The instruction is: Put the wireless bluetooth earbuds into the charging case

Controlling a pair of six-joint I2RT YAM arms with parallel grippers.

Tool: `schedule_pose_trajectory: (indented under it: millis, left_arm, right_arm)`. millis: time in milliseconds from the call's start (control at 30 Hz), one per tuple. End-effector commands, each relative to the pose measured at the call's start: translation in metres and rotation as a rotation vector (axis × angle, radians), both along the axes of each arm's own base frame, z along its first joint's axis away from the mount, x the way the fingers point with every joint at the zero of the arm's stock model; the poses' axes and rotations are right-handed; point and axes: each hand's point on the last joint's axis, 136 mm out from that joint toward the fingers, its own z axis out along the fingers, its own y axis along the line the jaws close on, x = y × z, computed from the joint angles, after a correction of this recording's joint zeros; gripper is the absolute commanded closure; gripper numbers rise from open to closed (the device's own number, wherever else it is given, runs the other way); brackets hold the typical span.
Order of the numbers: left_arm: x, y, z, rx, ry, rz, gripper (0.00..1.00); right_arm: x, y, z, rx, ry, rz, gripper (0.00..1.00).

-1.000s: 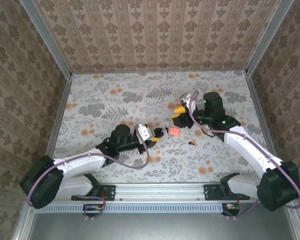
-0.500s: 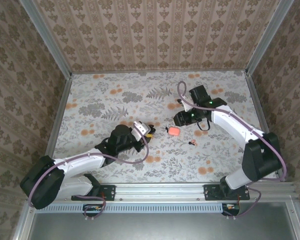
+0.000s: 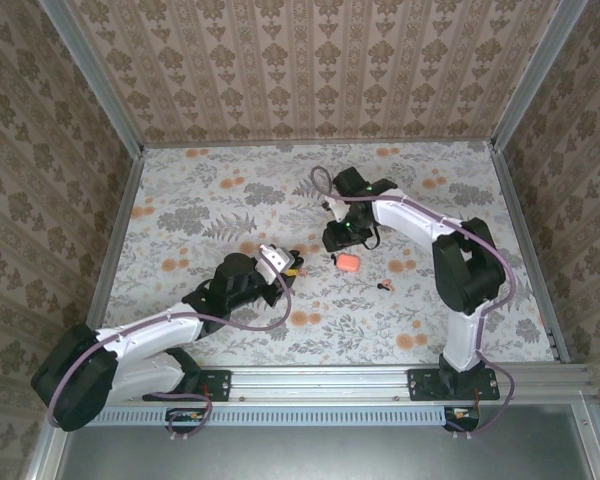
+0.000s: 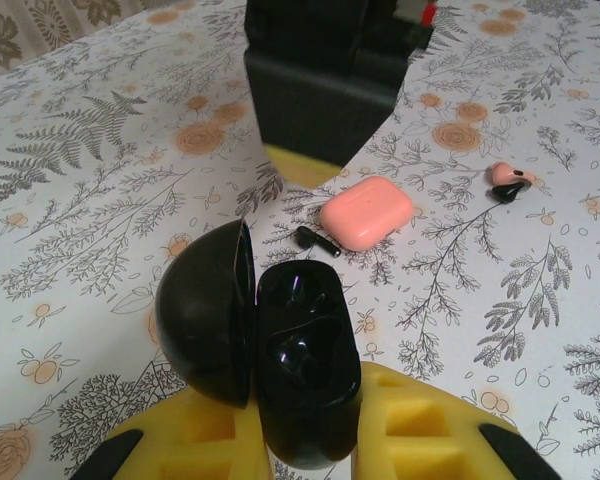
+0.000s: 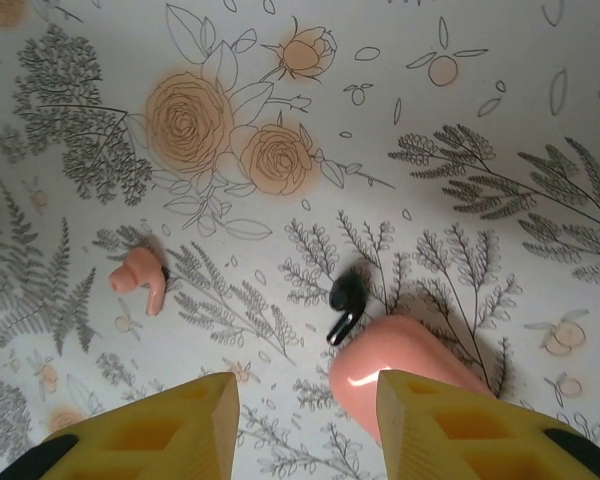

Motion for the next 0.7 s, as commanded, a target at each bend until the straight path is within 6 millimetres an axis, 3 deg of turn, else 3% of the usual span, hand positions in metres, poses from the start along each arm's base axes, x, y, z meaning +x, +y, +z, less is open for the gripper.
schedule_pose_trajectory:
  millis: [0,300,667]
  left_arm:
    - [0.000,0.007,-0.004,0.012,0.008,0.020,0.86]
    - [0.001,0.008,-0.004,0.014,0.006,0.020,0.86]
    - [0.003,0.010,-0.007,0.012,0.017,0.023,0.86]
  right_arm:
    - [-0.002,0.000,-0.012,-0.073,0.052,-0.003,0.58]
    - [0.003,0.000,-0.033,-0.174,0.080,0.015,0.60]
    - [-0.004,0.002,-0.051,-0.200,0.138,0.033,0.62]
